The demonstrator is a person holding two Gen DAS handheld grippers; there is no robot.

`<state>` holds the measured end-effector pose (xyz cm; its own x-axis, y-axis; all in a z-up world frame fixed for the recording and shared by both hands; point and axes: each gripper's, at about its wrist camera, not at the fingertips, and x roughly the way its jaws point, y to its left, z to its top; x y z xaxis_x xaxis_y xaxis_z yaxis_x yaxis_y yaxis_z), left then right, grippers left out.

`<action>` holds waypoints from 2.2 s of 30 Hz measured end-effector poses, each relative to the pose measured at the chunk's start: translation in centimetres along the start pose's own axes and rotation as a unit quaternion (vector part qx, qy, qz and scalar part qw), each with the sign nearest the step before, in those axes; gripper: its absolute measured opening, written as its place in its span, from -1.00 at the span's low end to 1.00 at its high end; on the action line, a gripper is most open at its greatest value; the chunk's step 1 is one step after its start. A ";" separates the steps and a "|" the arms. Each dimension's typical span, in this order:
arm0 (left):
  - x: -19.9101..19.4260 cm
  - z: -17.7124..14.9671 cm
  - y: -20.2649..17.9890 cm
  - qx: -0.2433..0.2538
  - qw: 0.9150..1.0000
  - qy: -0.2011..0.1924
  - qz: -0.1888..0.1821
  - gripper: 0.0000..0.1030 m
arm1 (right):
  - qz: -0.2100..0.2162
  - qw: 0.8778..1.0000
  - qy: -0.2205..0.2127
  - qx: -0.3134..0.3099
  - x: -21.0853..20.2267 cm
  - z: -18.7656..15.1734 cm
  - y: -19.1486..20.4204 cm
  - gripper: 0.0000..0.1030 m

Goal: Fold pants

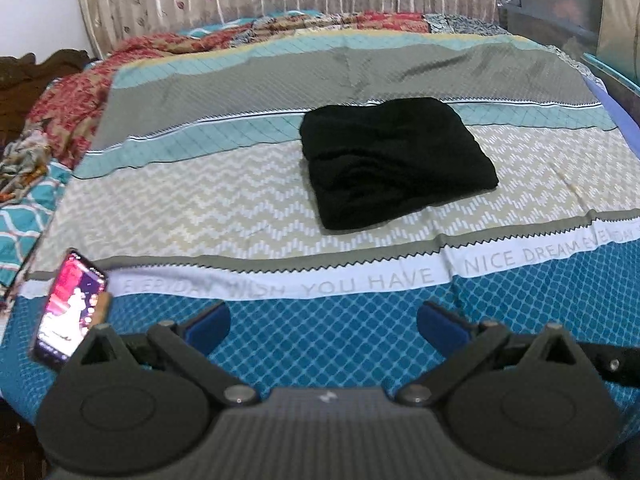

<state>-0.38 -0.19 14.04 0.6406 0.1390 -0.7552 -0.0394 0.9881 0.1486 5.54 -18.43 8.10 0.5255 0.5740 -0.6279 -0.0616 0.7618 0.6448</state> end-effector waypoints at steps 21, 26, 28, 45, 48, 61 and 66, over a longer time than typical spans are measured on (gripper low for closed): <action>-2.6 -1.2 0.9 0.012 0.998 -0.037 0.054 1.00 | 0.013 0.998 -0.024 -0.055 -1.0 -2.0 3.0 0.66; -2.7 -1.1 0.9 0.013 0.998 -0.037 0.055 1.00 | 0.011 0.998 -0.037 -0.055 -1.8 -2.0 3.5 0.69; -2.8 -1.0 0.9 0.012 0.998 -0.037 0.055 1.00 | 0.011 0.997 -0.042 -0.056 -2.1 -2.0 3.6 0.75; -2.7 -1.4 0.1 0.023 0.999 -0.033 0.033 1.00 | 0.014 0.998 -0.048 -0.043 -2.6 -2.0 3.3 0.83; -2.7 -1.5 -0.1 0.025 0.999 -0.029 0.030 1.00 | 0.012 0.998 -0.047 -0.040 -2.5 -2.1 3.2 0.83; -3.8 -1.4 -0.1 0.008 0.998 -0.061 0.026 1.00 | 0.010 0.998 -0.045 -0.039 -2.5 -2.3 3.3 0.83; -5.1 -1.0 0.5 -0.013 0.995 -0.094 0.019 1.00 | 0.009 0.998 -0.045 -0.047 -2.3 -2.5 3.5 0.83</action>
<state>-4.44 -0.33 17.28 0.7708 0.1642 -0.6155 -0.0842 0.9840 0.1570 2.02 -16.35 10.75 0.5973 0.5613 -0.5729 -0.1477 0.7791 0.6093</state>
